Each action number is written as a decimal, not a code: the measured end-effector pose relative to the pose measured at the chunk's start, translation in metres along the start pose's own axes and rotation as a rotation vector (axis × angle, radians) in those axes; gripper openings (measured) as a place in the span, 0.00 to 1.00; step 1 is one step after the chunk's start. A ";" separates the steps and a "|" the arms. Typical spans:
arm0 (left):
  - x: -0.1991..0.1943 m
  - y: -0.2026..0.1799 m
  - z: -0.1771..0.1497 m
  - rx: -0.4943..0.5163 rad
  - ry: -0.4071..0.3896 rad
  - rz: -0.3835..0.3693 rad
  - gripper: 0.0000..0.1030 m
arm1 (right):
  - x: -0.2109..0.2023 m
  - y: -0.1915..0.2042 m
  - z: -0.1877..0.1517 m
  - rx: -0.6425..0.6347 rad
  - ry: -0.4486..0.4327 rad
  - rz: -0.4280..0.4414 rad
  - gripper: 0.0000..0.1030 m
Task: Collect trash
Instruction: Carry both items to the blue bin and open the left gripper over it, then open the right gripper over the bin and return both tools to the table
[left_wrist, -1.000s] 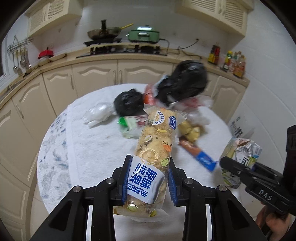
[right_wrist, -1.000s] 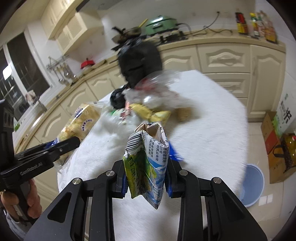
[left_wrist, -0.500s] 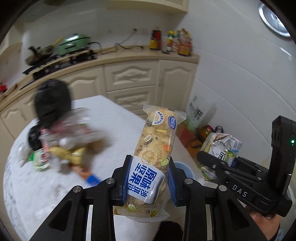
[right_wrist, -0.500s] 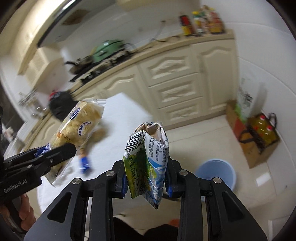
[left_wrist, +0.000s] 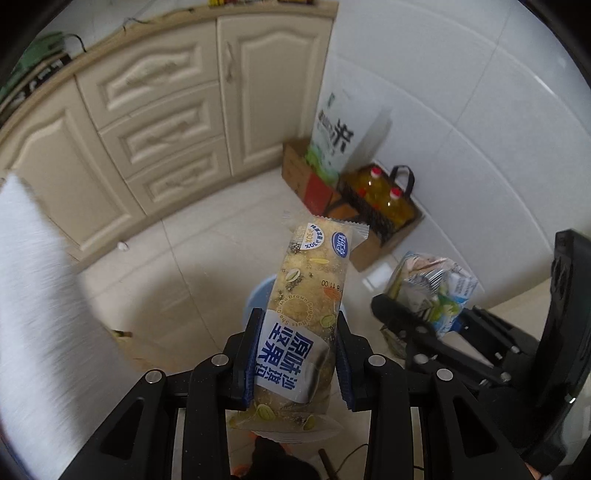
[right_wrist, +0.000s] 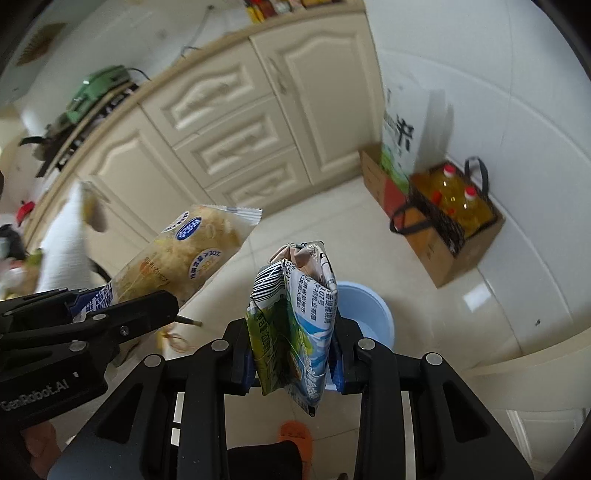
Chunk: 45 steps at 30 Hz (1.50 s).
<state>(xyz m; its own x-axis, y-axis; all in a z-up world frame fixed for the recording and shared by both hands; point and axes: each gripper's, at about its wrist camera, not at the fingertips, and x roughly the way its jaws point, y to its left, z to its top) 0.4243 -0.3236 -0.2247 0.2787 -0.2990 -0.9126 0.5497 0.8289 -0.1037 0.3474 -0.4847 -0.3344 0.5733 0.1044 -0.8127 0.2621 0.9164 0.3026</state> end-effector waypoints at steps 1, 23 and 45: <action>0.014 -0.001 0.008 -0.004 0.021 0.001 0.30 | 0.011 -0.005 0.000 0.007 0.017 -0.007 0.30; 0.058 0.003 0.047 -0.023 -0.037 0.156 0.62 | 0.096 -0.031 -0.001 0.046 0.154 -0.068 0.64; -0.250 0.088 -0.163 -0.092 -0.502 0.221 0.85 | -0.119 0.155 -0.023 -0.205 -0.185 0.149 0.78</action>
<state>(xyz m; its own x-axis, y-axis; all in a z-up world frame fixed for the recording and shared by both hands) 0.2751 -0.0985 -0.0698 0.7326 -0.2835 -0.6188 0.3708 0.9286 0.0136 0.3025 -0.3464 -0.2025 0.7303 0.1882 -0.6567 0.0135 0.9572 0.2892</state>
